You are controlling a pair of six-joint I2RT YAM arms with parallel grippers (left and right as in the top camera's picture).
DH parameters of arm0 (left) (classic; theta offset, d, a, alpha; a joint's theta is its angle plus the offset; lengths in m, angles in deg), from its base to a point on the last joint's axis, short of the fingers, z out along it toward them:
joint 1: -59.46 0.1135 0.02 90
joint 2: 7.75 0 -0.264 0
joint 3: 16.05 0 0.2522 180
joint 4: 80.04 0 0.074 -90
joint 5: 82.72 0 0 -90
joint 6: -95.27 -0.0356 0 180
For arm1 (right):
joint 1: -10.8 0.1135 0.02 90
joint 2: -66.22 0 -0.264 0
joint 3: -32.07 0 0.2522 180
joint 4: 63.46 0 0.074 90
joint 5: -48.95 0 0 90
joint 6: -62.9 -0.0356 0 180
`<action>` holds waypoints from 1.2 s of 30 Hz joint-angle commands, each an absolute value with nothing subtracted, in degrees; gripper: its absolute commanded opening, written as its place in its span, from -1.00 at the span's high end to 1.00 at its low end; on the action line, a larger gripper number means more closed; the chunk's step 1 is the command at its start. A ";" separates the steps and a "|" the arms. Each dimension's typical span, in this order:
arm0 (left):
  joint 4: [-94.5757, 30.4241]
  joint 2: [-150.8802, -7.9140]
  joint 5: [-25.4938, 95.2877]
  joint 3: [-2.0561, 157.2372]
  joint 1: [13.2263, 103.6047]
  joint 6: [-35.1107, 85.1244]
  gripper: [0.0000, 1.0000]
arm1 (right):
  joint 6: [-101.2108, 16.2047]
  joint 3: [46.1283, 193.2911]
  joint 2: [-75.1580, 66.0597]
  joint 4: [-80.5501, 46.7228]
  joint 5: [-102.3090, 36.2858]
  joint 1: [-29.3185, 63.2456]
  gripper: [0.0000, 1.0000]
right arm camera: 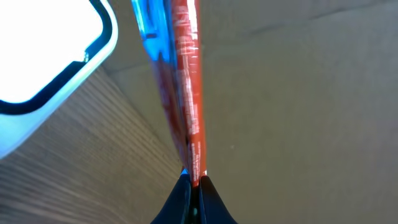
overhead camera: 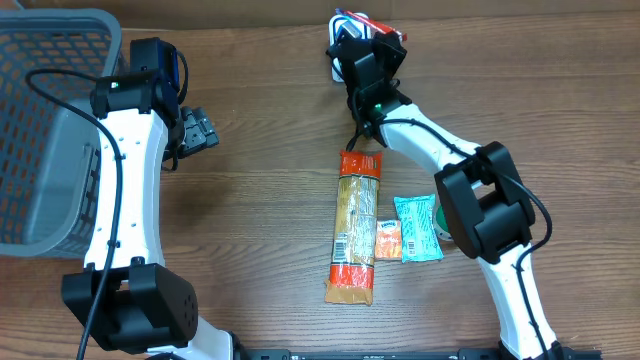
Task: Scan the item barcode
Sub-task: 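Carry the red stick up to the white barcode scanner, then hold the red stick in front of the scanner window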
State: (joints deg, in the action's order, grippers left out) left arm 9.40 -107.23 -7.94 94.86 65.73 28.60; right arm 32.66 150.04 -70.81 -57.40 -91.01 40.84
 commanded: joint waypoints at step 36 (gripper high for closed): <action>9.55 -107.38 -7.88 96.13 65.81 27.33 -0.99 | 41.95 150.80 -78.57 -52.55 -91.99 41.10 0.93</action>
